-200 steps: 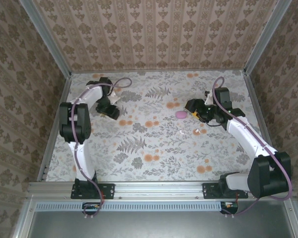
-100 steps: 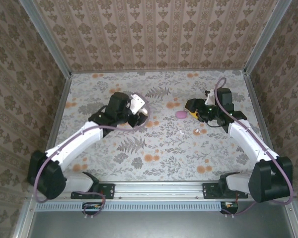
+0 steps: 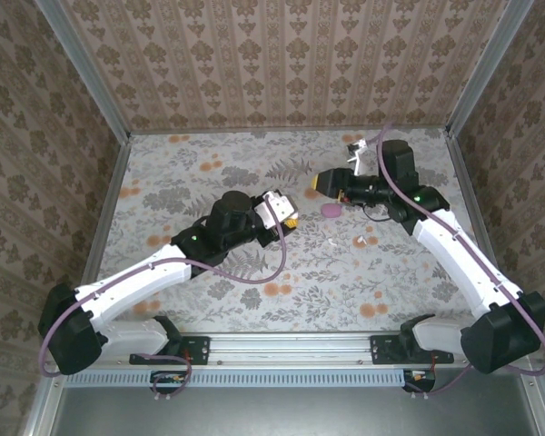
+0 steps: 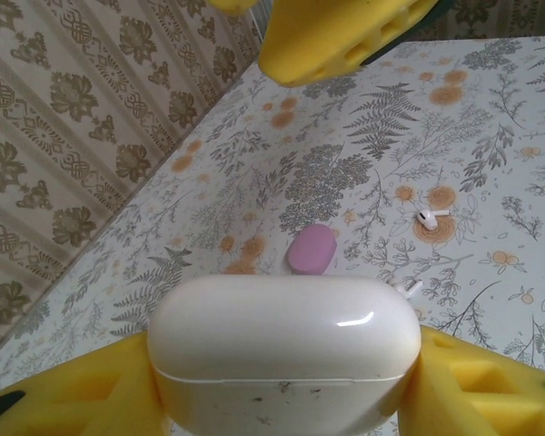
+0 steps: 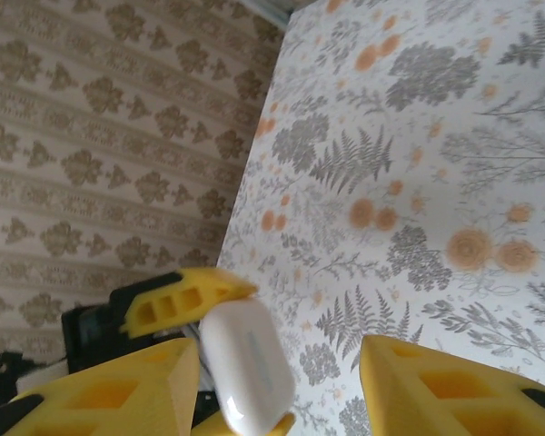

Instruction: Insert wireless bluetooth earbuds into charging case

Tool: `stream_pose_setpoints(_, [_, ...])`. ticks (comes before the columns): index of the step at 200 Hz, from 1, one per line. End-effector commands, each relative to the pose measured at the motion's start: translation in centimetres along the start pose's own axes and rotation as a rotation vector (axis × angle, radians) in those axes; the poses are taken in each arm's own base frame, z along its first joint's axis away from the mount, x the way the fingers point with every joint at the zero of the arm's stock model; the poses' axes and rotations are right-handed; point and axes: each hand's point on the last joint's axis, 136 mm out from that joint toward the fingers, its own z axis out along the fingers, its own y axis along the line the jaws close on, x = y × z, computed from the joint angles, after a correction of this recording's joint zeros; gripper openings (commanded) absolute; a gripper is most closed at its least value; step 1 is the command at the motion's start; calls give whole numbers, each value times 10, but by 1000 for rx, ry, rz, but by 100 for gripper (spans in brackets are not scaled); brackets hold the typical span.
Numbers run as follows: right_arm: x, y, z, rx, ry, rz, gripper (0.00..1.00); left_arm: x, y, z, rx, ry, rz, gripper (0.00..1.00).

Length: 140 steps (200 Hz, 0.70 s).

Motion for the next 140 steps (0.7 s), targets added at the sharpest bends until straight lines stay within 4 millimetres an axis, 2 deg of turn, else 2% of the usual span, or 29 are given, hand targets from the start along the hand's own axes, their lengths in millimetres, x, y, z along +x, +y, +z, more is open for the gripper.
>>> stream_pose_setpoints(1, [11, 8, 2, 11, 50, -61, 51, -26, 11, -5, -53, -67, 40, 52])
stream_pose_setpoints(51, [31, 24, 19, -54, 150, -100, 50, -30, 6, -4, -31, -78, 32, 52])
stream_pose_setpoints(96, [41, 27, 31, -99, 222, -96, 49, -40, 5, -7, -13, -95, 19, 52])
stream_pose_setpoints(140, [51, 31, 38, -128, 272, -95, 49, -40, 4, -7, 2, -89, 11, 52])
